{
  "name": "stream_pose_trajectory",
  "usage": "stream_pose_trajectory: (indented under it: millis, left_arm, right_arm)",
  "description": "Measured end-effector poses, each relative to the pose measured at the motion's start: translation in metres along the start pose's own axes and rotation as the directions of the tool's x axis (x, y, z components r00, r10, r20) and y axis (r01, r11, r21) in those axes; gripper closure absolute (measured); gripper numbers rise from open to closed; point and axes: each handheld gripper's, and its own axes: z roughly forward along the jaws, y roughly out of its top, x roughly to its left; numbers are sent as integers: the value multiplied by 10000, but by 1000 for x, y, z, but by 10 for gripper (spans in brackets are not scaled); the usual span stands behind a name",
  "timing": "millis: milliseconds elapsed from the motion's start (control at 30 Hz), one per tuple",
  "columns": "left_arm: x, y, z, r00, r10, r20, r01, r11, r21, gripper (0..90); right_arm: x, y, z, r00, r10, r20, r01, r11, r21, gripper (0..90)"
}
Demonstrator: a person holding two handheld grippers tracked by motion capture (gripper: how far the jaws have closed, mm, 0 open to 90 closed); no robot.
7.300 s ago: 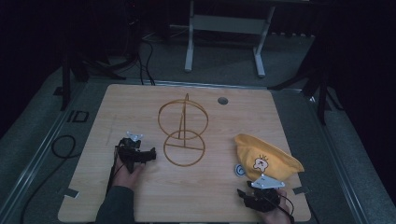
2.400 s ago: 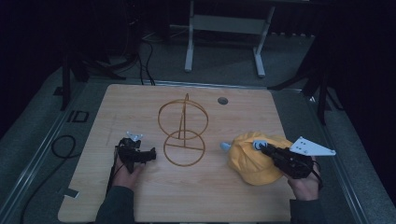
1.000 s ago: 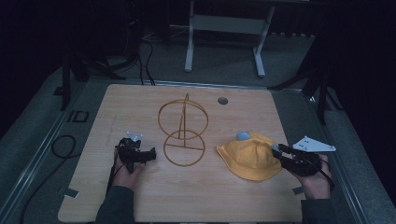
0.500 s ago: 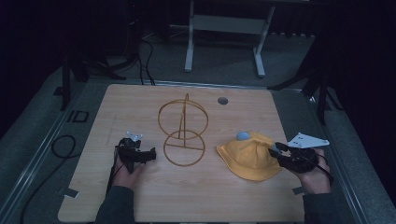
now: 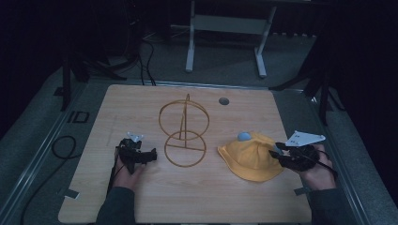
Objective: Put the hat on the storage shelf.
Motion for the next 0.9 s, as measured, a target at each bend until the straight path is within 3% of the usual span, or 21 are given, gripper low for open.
stream_pose_trajectory:
  millis: [400,567,900]
  left_arm:
    - [0,0,0,10000,0,1,0,10000,0,0]
    - [0,0,0,10000,-2,1,2,10000,0,0]
    - [0,0,0,10000,-1,-1,1,10000,-1,0]
  right_arm:
    - [-2,16,4,9958,-854,-316,873,9940,657,579]
    - [-3,24,7,9897,-1391,-328,1419,9838,1095,575]
    - [-8,36,15,9786,-1984,-555,2053,9616,1820,568]
